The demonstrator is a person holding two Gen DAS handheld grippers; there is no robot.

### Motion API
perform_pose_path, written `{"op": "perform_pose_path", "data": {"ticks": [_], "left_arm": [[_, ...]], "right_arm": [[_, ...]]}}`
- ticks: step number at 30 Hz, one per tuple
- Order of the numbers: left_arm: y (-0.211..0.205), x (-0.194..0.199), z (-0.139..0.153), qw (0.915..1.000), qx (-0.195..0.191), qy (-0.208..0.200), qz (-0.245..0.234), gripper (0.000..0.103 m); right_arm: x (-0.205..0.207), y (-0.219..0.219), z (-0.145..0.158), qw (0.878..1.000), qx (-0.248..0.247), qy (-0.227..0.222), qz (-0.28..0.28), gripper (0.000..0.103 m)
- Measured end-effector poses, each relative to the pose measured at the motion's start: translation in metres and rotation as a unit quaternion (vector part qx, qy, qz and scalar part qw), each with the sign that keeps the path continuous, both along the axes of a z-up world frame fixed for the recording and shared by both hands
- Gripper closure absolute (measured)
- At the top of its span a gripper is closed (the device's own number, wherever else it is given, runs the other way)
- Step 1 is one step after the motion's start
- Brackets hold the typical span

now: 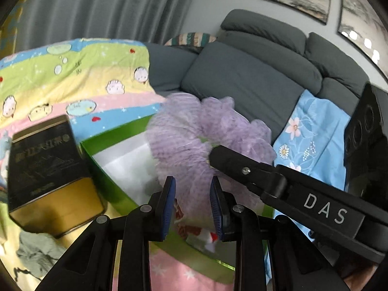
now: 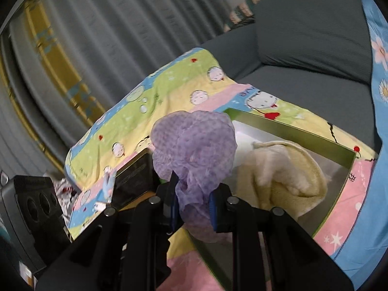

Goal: Organize soft objects
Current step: 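Carry the lavender puff into the white box and release it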

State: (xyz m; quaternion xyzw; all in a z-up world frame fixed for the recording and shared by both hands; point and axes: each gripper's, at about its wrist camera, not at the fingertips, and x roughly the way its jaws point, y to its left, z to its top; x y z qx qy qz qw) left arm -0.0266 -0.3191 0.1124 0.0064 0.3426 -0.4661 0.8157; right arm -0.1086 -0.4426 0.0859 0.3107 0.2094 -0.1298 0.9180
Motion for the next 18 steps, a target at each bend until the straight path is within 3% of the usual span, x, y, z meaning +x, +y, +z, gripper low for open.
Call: {"op": "perform_pose_path", "data": {"ticks": [6,9,10,12,14,15,18], "left_arm": [[-0.01,0.005,-0.011,0.9991,0.028,0.022,0.021,0.074],[-0.005,0.001,-0.01,0.9989,0.035,0.013,0.028,0.057],[-0.002,0.0,-0.008,0.9988,0.037,0.008,0.032,0.047],[0.01,-0.005,-0.002,0.9985,0.03,-0.01,0.045,0.04],[0.024,-0.007,0.004,0.998,0.023,-0.022,0.054,0.033],[0.034,-0.008,0.007,0.9975,0.021,-0.027,0.062,0.025],[0.065,-0.01,0.014,0.9958,0.006,-0.034,0.085,0.021]], "right_arm": [[0.006,-0.013,-0.017,0.998,0.028,0.038,-0.03,0.08],[0.001,-0.013,-0.016,0.998,0.028,0.033,-0.04,0.076],[0.0,-0.012,-0.014,0.998,0.025,0.03,-0.042,0.071],[-0.002,-0.011,-0.011,0.998,0.021,0.026,-0.047,0.059],[-0.004,-0.006,-0.007,0.999,0.012,0.021,-0.042,0.038],[-0.006,-0.003,-0.004,0.999,0.005,0.017,-0.035,0.036],[-0.01,0.009,0.007,0.999,-0.021,0.006,-0.033,0.031]]}}
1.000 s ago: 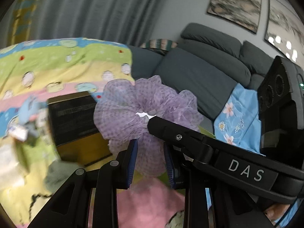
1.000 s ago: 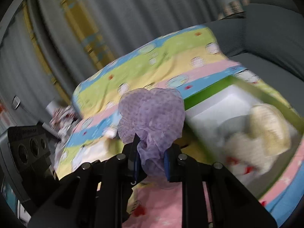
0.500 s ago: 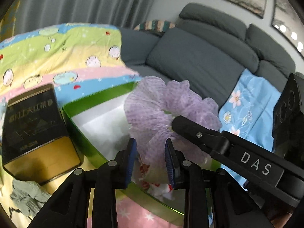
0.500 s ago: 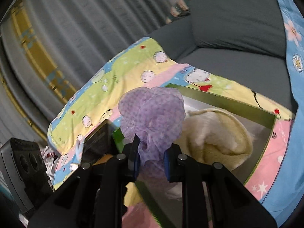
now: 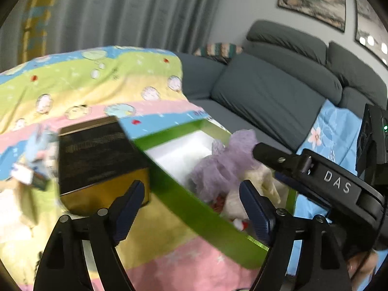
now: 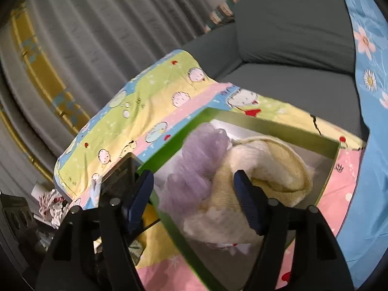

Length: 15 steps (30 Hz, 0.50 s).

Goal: Organize soft objects
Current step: 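Carry the lavender puff into the white box and release it, then reach the right gripper to the grey-green cloth and grasp it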

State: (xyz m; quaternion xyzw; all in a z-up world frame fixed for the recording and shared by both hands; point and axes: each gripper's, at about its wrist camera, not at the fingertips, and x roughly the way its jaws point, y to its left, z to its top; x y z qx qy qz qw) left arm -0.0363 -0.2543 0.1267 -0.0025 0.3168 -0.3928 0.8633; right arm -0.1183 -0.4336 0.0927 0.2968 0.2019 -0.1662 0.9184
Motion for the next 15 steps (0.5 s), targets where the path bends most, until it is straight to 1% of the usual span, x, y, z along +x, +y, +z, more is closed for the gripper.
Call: {"op": "perform_pose_path", "data": {"ticks": [1,2,6,8,9,11,15], "left_arm": [[0.009,0.0,0.001,1.0,-0.003,0.001,0.006,0.018],[0.02,0.0,0.003,0.9999,-0.005,0.002,0.015,0.018],[0.064,-0.001,0.005,0.9983,-0.006,0.004,0.058,0.017],[0.078,0.001,0.003,0.9971,-0.001,0.007,0.076,0.017],[0.087,0.003,0.0,0.9958,0.005,0.012,0.091,0.017],[0.106,0.006,-0.008,0.9926,0.013,0.027,0.118,0.017],[0.134,0.012,-0.026,0.9859,0.009,0.059,0.156,0.017]], "right_arm": [[-0.001,0.004,0.003,1.0,-0.008,-0.005,0.0,0.021],[-0.002,0.008,0.005,1.0,-0.014,-0.008,0.0,0.016],[0.0,0.028,0.016,0.999,-0.034,-0.004,0.015,0.012],[0.005,0.042,0.02,0.998,-0.052,0.003,0.033,0.01],[0.007,0.05,0.022,0.997,-0.061,0.005,0.043,0.009],[0.011,0.062,0.023,0.996,-0.073,0.009,0.056,0.004],[0.022,0.089,0.024,0.991,-0.092,0.021,0.098,0.003]]}}
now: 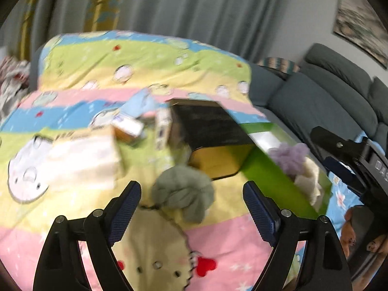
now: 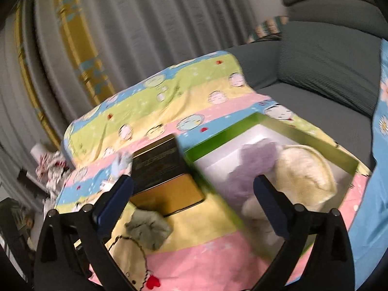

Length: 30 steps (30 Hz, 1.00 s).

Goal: Organize soft objects
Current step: 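Reach the right gripper to the grey-green cloth and grasp it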

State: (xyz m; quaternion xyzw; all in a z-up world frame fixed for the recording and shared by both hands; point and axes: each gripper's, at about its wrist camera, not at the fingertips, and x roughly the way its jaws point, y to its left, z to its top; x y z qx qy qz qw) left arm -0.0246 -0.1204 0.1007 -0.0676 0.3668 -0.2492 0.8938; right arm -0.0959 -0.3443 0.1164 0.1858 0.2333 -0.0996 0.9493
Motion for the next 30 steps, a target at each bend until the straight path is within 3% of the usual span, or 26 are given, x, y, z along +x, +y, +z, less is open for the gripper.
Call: {"op": "perform_pose_path", "data": {"ticks": [4,9,14,18,25,30], "left_arm": [[0.017,0.007,-0.014,0.9995,-0.011,0.022,0.02,0.017],[0.024,0.016,-0.03,0.9984,-0.013,0.04,0.038,0.017],[0.028,0.022,-0.038,0.9977,-0.013,0.036,0.056,0.017],[0.024,0.032,-0.049,0.9971,-0.025,0.053,0.049,0.017],[0.008,0.042,-0.068,0.997,-0.018,0.073,0.019,0.017],[-0.001,0.051,-0.081,0.9944,-0.018,0.104,0.006,0.028]], "right_arm": [[0.018,0.028,-0.006,0.998,-0.025,0.021,0.049,0.003],[0.042,0.057,-0.021,0.993,-0.085,0.063,0.057,0.003],[0.061,0.064,-0.036,0.989,-0.09,0.093,0.066,0.003],[0.075,0.065,-0.049,0.988,-0.068,0.115,0.077,0.003],[0.096,0.045,-0.075,0.98,0.055,0.153,0.111,0.009],[0.112,0.049,-0.095,0.971,0.093,0.181,0.126,0.02]]}}
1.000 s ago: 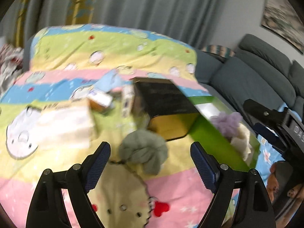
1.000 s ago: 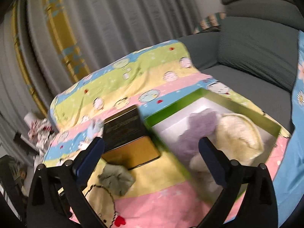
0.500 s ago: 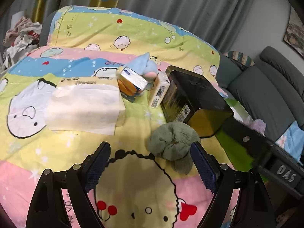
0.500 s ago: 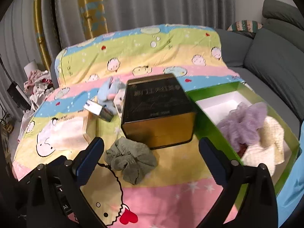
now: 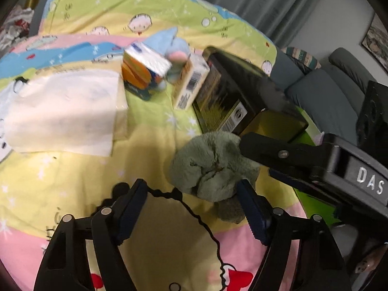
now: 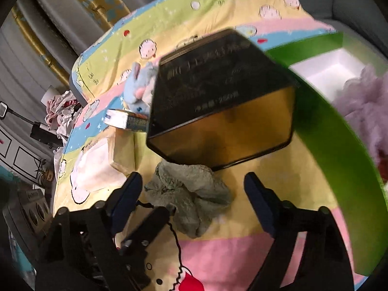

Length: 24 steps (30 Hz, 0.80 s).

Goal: Organize soft objects
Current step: 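Reach the right gripper to the grey-green cloth and grasp it, then carry the grey-green cloth into the white box and release it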

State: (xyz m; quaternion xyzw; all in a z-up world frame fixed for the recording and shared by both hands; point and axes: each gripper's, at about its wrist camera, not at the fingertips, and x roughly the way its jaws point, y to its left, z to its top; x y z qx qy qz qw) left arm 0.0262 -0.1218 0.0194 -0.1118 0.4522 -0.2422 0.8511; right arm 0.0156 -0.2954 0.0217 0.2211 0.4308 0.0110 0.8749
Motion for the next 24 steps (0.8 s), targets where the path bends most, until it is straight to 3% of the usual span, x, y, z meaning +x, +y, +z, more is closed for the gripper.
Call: {"op": "perform_pose_path", "data": {"ticks": [2,5,8,11,13,15,24], "left_arm": [[-0.003,0.001,-0.001,0.9999,0.009,0.0,0.005,0.037],[-0.006,0.005,-0.005,0.9998,-0.007,0.015,-0.01,0.063],[-0.009,0.005,-0.006,0.9998,-0.002,0.02,-0.003,0.065],[-0.015,-0.005,0.0,0.9996,0.026,-0.005,-0.004,0.071],[-0.018,-0.009,0.006,0.9996,0.019,-0.009,-0.017,0.084],[-0.021,-0.016,0.017,0.9997,0.011,-0.013,-0.019,0.084],[-0.055,-0.057,0.08,0.9924,0.019,-0.109,-0.055,0.084]], "right_arm": [[0.006,0.003,-0.01,1.0,0.01,0.018,0.006,0.028],[0.012,0.01,-0.022,0.999,0.024,0.035,0.013,0.046],[0.013,0.014,-0.025,0.999,0.027,0.034,0.022,0.06],[0.013,0.017,-0.024,0.995,0.081,0.032,0.058,0.077],[0.008,0.023,-0.018,0.995,0.073,0.026,0.063,0.077],[0.002,0.025,-0.01,0.996,0.065,0.014,0.064,0.077],[-0.043,-0.003,0.049,0.992,0.085,-0.088,0.032,0.077]]}}
